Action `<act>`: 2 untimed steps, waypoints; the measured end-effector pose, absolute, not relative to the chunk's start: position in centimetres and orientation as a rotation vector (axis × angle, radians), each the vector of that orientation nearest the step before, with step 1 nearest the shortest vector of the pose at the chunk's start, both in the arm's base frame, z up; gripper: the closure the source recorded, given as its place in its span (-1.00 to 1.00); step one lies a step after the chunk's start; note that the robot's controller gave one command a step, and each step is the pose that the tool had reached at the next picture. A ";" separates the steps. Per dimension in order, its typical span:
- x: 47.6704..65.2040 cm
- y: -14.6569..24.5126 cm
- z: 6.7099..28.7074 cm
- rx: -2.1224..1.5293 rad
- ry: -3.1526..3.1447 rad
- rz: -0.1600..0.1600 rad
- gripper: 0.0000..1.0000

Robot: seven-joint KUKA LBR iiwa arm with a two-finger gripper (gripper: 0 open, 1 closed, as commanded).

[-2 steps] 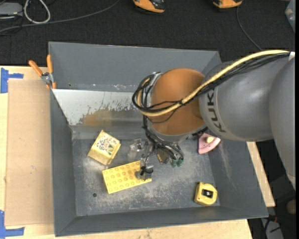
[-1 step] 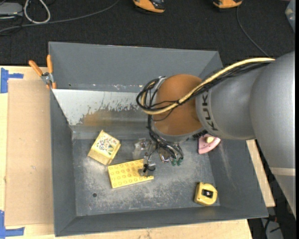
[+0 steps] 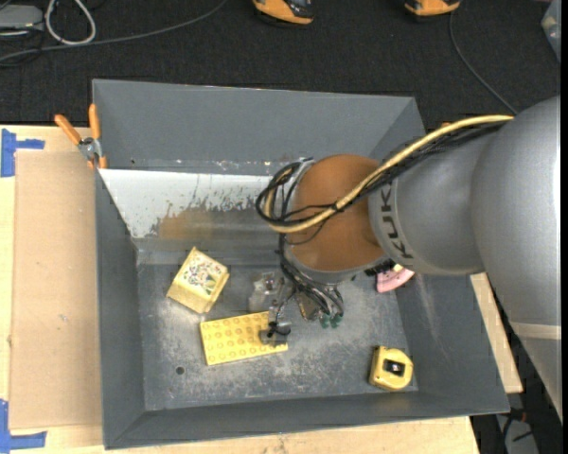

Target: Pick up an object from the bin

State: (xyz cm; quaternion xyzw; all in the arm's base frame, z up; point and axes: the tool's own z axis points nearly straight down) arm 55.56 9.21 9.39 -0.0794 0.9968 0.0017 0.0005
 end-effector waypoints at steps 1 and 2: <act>55.3 9.5 10.3 -0.237 3.126 0.006 1.00; 55.3 9.5 10.3 -0.237 3.126 0.006 1.00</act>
Offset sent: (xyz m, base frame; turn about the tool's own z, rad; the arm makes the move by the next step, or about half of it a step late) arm 0.0000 0.0000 0.0000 0.0000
